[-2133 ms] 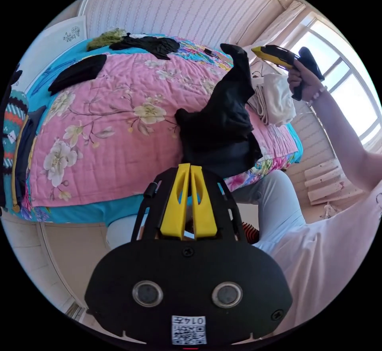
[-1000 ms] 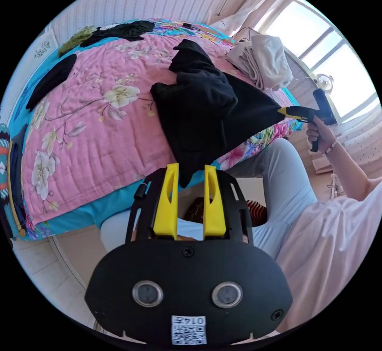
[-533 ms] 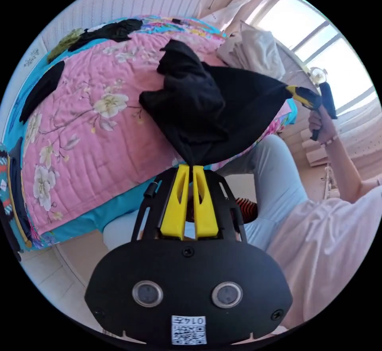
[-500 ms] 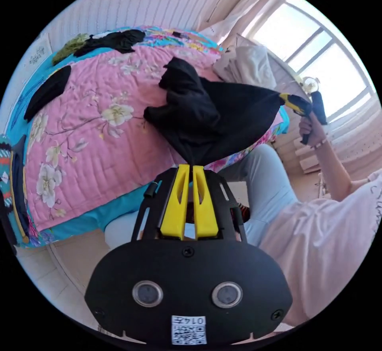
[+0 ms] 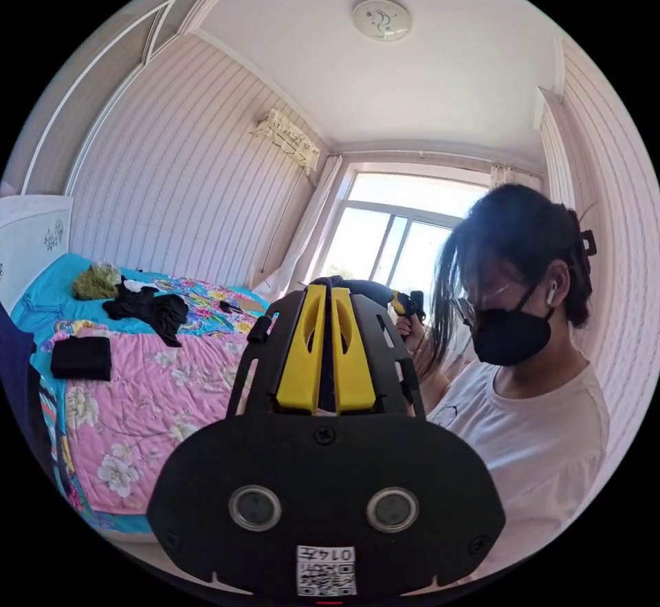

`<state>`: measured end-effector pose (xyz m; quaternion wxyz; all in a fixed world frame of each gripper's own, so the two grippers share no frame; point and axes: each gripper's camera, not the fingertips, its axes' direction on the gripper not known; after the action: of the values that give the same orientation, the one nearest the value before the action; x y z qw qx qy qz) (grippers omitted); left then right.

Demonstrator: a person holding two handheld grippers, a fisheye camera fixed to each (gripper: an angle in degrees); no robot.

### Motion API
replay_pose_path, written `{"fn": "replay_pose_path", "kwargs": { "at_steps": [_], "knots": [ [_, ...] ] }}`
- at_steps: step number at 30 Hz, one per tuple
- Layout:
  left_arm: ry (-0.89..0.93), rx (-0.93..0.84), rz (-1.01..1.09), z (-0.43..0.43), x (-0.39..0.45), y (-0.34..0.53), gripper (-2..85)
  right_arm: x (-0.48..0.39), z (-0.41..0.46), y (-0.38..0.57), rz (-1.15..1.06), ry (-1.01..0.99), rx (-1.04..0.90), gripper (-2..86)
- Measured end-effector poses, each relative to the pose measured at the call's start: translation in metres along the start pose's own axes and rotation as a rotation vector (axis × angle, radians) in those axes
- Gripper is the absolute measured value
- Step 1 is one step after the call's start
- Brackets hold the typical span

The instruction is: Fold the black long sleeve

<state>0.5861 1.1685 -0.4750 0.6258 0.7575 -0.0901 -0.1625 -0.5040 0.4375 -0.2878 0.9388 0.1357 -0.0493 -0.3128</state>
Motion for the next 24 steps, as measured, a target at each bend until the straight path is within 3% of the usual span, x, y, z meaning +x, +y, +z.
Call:
{"fn": "replay_pose_path", "kwargs": {
  "at_steps": [3,8,11,15,19,24],
  "knots": [
    [-0.092,-0.077,-0.052,0.032,-0.04,-0.031,-1.0,0.011,0.023,-0.039,-0.035,0.11,-0.076,0.2],
    [-0.257,-0.202,-0.213,0.112,-0.144,-0.08,-1.0,0.136,0.097,-0.091,0.14,0.37,-0.261,0.1],
    [-0.379,-0.18,-0.103,0.137,-0.149,-0.134,-1.0,0.155,0.125,-0.14,0.105,0.494,-0.24,0.1],
    [-0.47,-0.092,-0.029,0.139,-0.143,-0.159,-1.0,0.13,0.141,-0.181,-0.025,0.492,-0.102,0.2],
    [-0.428,-0.127,-0.063,0.136,-0.162,-0.123,-1.0,0.131,0.152,-0.154,-0.066,0.416,-0.06,0.2],
    [-0.399,-0.394,-0.249,0.155,-0.217,0.026,-1.0,0.171,0.177,-0.025,0.079,0.4,-0.222,0.3]
  ]
}}
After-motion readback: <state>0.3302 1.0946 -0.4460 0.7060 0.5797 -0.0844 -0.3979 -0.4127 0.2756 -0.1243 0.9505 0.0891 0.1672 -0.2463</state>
